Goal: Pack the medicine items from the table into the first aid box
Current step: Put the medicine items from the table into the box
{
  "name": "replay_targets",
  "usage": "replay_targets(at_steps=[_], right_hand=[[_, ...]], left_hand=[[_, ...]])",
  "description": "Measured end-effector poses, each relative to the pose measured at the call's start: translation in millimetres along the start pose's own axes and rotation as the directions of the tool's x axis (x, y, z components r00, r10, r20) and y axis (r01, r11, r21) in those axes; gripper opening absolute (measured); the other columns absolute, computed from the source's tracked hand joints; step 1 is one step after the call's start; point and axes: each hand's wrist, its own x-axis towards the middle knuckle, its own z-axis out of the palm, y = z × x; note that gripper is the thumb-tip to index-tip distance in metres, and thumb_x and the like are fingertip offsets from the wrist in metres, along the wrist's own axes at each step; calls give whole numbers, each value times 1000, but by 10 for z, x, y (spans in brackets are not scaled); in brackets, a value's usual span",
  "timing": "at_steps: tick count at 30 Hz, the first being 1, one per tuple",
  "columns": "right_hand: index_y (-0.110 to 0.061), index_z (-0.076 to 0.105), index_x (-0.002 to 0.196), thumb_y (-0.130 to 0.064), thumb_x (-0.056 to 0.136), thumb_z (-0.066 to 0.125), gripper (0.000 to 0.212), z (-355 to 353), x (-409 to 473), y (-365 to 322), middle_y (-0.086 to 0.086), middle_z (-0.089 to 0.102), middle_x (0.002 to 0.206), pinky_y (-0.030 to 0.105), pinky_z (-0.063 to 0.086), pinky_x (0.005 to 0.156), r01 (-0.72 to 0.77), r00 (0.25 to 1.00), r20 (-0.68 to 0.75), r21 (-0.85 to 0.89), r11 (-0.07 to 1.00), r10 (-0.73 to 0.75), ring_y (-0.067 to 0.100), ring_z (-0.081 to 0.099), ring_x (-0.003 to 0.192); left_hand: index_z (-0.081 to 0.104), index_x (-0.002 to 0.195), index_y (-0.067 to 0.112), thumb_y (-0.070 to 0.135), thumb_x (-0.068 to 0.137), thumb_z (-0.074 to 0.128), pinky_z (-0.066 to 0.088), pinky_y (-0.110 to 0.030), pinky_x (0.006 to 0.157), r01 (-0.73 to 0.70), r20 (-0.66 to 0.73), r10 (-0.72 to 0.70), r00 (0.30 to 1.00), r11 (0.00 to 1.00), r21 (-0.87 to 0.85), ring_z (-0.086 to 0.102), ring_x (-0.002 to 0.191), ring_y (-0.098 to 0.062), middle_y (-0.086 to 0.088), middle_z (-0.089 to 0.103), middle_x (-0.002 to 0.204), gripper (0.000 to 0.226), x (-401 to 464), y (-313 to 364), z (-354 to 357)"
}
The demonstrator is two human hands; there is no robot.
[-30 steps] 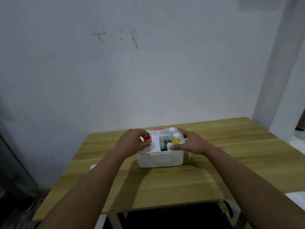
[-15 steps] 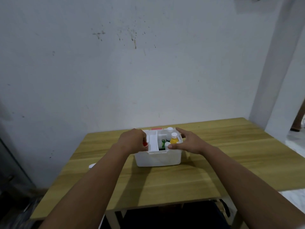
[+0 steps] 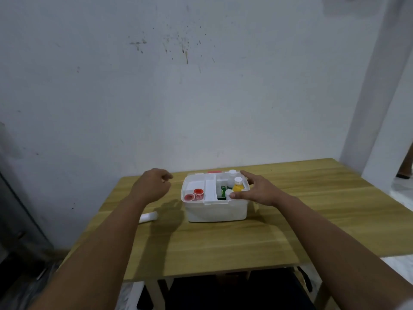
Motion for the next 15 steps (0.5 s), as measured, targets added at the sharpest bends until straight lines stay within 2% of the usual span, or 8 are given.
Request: replay_targets(at_steps=[2, 4, 6, 7, 9, 12, 15], right_hand=[[-22, 43, 149, -38, 78, 85, 84, 8, 2, 4, 3, 56, 141, 26, 40, 87, -2, 1000, 4, -3, 1000, 2, 10, 48, 108], [-22, 43, 150, -39, 77, 85, 86, 11, 11, 11, -4, 59, 135, 24, 42, 83, -8, 1000, 5, -5, 1000, 8, 12, 51, 110], [-23, 46, 147, -39, 76, 86, 83, 5, 19, 5, -23, 60, 112, 16, 43, 73, -9, 1000, 8, -5, 1000, 9, 12, 56, 108], [-23, 48, 145, -38, 76, 86, 81, 1, 29, 8, -29, 56, 102, 12, 41, 70, -13, 1000, 10, 1, 1000, 13, 9, 57, 103], [-23, 50, 145, -39, 74, 87, 81, -6, 49, 17, -30, 55, 98, 15, 43, 73, -19, 1000, 11, 9, 1000, 19, 4, 56, 98], [-23, 47, 146, -40, 75, 87, 84, -1, 46, 4, -16, 57, 110, 24, 43, 85, -21, 1000, 4, -12, 1000, 21, 9, 55, 104], [-23, 49, 145, -39, 76, 86, 80, 4, 47, 13, -24, 56, 101, 16, 42, 74, -22, 1000, -5, -16, 1000, 22, 0, 56, 94]], left_hand=[[71, 125, 20, 17, 85, 60, 53, -38, 97, 107, 122, -122, 985, 987, 122, 64, 114, -21, -3, 68, 129, 41, -79, -283, -19], [67, 130, 20, 33, 77, 62, 50, -37, 100, 220, 202, -258, 945, 956, 195, 60, 122, -24, -5, 63, 137, 55, -187, -518, -33], [63, 134, 22, 55, 64, 64, 48, -35, 100, 291, 265, -350, 898, 927, 239, 57, 125, -25, -4, 59, 141, 78, -281, -690, -8], [62, 136, 22, 58, 63, 67, 48, -35, 99, 309, 302, -379, 875, 916, 255, 57, 125, -26, -6, 57, 142, 81, -316, -740, 12], [64, 133, 22, 48, 68, 76, 49, -33, 93, 316, 339, -397, 853, 909, 271, 60, 117, -26, -7, 59, 138, 72, -366, -823, 76], [75, 112, 21, 40, 80, 74, 53, -32, 82, 275, 283, -355, 891, 918, 285, 66, 99, -21, -5, 71, 117, 38, -388, -920, 152], [81, 90, 20, 43, 79, 74, 53, -31, 71, 278, 187, -333, 924, 922, 270, 67, 80, -18, -2, 74, 87, 26, -390, -920, 138]])
